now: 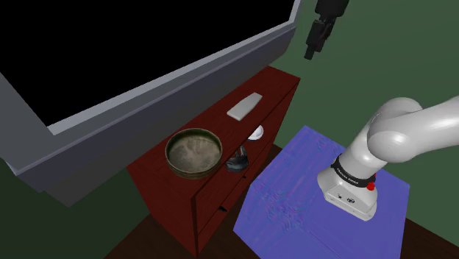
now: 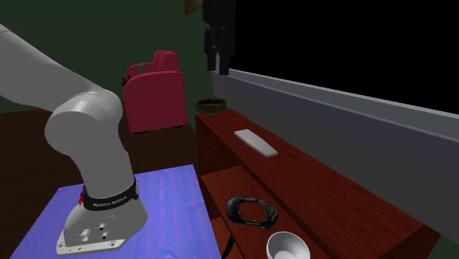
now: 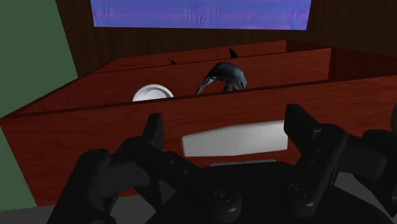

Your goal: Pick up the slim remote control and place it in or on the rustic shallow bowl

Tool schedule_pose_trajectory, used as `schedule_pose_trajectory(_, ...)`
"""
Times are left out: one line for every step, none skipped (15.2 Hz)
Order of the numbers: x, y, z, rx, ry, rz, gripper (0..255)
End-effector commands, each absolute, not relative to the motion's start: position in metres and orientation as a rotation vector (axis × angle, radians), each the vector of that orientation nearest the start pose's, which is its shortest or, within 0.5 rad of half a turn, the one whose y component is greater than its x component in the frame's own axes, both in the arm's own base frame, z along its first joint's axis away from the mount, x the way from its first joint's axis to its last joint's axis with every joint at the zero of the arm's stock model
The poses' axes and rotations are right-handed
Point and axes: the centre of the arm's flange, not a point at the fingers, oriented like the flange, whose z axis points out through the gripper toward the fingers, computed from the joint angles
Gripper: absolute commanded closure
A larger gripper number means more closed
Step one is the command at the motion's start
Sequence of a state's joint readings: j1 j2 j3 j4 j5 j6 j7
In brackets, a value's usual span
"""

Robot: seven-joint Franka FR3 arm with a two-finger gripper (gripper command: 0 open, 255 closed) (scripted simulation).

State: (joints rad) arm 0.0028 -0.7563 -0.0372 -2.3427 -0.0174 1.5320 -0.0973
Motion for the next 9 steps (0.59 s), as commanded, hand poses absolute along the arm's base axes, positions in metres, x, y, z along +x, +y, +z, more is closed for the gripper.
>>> schedule_pose_trajectory(0.31,-0.016,0.584,-3.127,-0.115,0.085,0)
schedule_pose_trajectory(0.313,-0.008,0.574,-3.13,-0.006,0.083,0)
schedule_pose_trajectory(0.317,0.0,0.564,-3.128,0.104,0.08,0)
schedule_pose_trajectory(0.321,0.007,0.554,-3.123,0.213,0.078,0)
schedule_pose_trajectory(0.326,0.014,0.545,-3.115,0.322,0.075,0)
schedule_pose_trajectory(0.331,0.02,0.535,-3.102,0.431,0.073,0)
schedule_pose_trajectory(0.337,0.026,0.525,-3.086,0.539,0.07,0)
schedule_pose_trajectory(0.343,0.032,0.515,-3.065,0.647,0.067,0)
schedule_pose_trajectory(0.349,0.038,0.505,-3.042,0.754,0.064,0)
